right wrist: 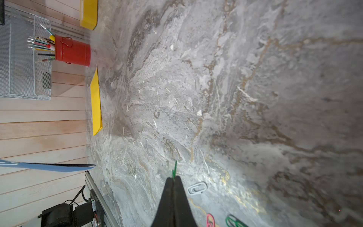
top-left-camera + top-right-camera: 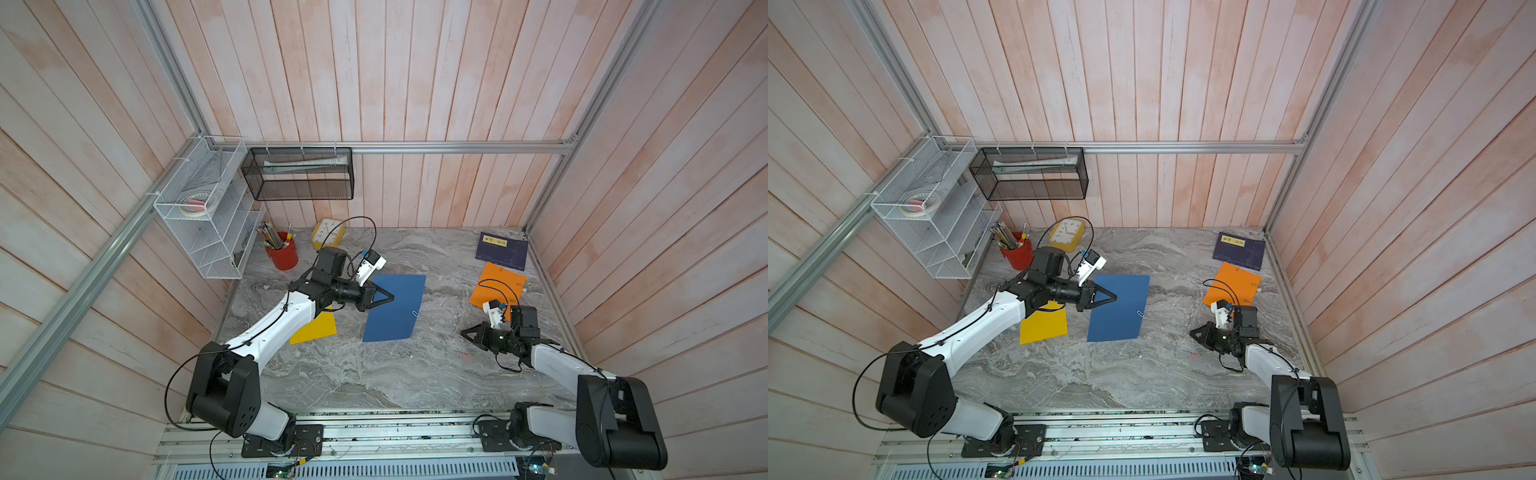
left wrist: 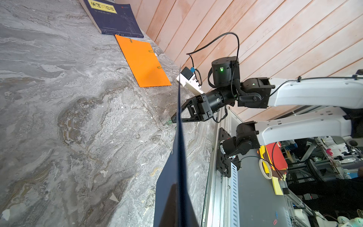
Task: Unclip the paperclips from the documents
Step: Place the paper clip at the center of the board.
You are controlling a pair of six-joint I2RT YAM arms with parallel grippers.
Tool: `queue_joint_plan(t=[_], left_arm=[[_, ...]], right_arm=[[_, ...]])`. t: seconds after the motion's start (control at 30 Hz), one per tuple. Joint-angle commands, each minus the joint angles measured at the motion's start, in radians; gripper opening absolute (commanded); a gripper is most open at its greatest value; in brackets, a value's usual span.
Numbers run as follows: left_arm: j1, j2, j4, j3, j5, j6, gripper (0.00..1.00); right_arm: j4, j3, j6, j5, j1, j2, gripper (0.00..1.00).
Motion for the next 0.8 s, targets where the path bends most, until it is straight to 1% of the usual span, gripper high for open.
queue_joint_plan(t=[0.0, 0.1, 0.27, 0.43, 0.6, 0.77], left_arm=[[0.007, 0.014, 0.012, 0.002, -0.002, 0.023, 0.0], [0.01, 0.014, 0.009, 0.0, 0.001, 0.024, 0.0], [0.016, 0.011, 0.009, -0.005, 0.005, 0.026, 0.0], [0.019, 0.016, 0.016, -0.006, 0.008, 0.024, 0.0], [0.019, 0.021, 0.013, 0.003, 0.011, 0.024, 0.0], [0.021, 0.024, 0.011, 0.006, 0.013, 0.024, 0.0]], right_arm=[[-0.037, -0.016, -0.018, 0.055, -0.008, 0.016, 0.04], [-0.043, -0.013, -0.012, 0.092, -0.01, 0.027, 0.04], [-0.058, -0.003, -0.011, 0.105, -0.012, 0.05, 0.05], [-0.066, -0.002, -0.005, 0.12, -0.013, 0.061, 0.09], [-0.092, 0.004, 0.004, 0.148, -0.013, 0.056, 0.14], [-0.114, 0.009, 0.013, 0.168, -0.013, 0.024, 0.22]])
